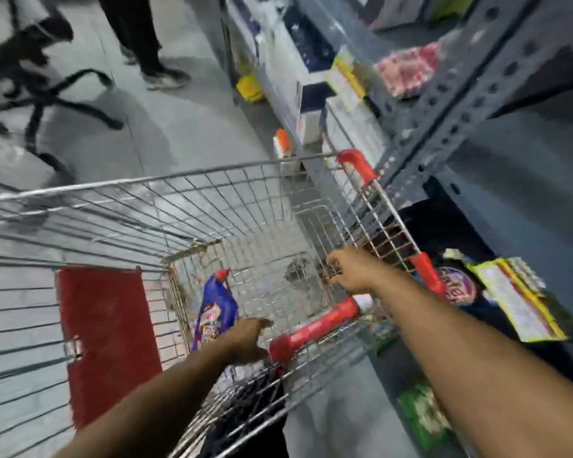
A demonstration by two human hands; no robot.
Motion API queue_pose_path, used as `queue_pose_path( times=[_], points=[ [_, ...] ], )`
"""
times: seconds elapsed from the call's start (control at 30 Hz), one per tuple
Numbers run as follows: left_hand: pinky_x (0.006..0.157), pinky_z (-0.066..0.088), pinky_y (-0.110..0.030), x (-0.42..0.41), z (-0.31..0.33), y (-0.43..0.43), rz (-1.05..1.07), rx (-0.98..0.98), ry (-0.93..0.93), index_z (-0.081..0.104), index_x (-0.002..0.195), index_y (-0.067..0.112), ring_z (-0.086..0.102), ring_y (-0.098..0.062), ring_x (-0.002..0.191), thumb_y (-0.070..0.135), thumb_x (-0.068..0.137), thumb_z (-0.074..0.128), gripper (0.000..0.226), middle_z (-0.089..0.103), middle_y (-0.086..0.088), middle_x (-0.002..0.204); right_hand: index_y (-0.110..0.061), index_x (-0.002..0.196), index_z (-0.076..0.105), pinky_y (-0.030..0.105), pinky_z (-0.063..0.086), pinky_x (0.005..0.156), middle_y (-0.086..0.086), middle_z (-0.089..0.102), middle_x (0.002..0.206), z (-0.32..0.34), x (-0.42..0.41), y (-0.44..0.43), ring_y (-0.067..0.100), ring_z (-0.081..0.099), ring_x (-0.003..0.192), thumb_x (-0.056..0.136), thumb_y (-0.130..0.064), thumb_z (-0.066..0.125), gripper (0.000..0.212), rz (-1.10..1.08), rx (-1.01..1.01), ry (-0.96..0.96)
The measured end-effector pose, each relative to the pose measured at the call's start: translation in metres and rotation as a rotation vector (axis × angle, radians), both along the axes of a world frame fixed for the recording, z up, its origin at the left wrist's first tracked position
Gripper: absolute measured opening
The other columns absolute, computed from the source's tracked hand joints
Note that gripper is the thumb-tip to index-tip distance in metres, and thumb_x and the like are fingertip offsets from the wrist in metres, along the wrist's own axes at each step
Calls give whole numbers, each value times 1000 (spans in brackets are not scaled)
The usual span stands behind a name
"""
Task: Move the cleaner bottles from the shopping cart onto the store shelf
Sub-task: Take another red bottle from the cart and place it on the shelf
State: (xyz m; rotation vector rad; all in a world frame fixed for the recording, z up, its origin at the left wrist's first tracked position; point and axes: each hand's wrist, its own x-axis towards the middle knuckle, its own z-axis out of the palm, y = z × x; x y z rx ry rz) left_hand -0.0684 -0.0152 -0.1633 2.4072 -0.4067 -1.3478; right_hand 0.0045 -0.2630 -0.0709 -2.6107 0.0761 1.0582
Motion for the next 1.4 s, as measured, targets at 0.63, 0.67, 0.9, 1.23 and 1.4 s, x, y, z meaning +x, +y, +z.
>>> queue_pose_path(
  times=[0.63, 0.67, 0.9, 1.23, 1.4],
  points=[
    [75, 56, -30, -15, -51, -38, 282, -179, 3, 60, 107, 26, 65, -14, 80, 30, 84, 57, 24, 70, 2, 94, -3, 97, 62, 25, 50, 51, 8, 59, 82, -99, -6, -7, 17, 62, 66, 84, -27, 66, 28, -425, -371, 341],
    [73, 56, -31, -18, -50, -35, 301, -200, -24, 59, 107, 26, 65, -13, 76, 30, 83, 55, 24, 70, 3, 91, -3, 97, 61, 22, 43, 42, 6, 58, 78, -95, -7, -3, 14, 59, 60, 86, -33, 65, 32, -535, -339, 330],
    [75, 55, -30, -31, -12, -23, 429, -283, -279, 56, 114, 25, 64, -11, 83, 28, 88, 54, 26, 66, 7, 100, -1, 103, 60, 33, 62, 63, 20, 72, 92, -74, -3, 11, 26, 74, 72, 78, -17, 74, 34, -1274, 309, 356],
    [111, 31, -31, 40, 63, 13, 413, -330, -200, 30, 143, 16, 42, -13, 128, 32, 59, 87, 103, 43, 11, 133, -24, 101, 51, 26, 58, 60, 5, 62, 112, 70, -30, 23, 14, 67, 84, 81, -2, 70, 35, -945, 880, -195],
    [92, 55, -37, 47, 162, -26, 229, -579, -229, 58, 116, 25, 68, -18, 99, 47, 34, 93, 92, 73, 3, 105, -23, 97, 57, 28, 60, 68, -1, 71, 95, 197, -93, -18, 4, 70, 78, 78, -1, 72, 32, -739, 1024, -547]
  ],
)
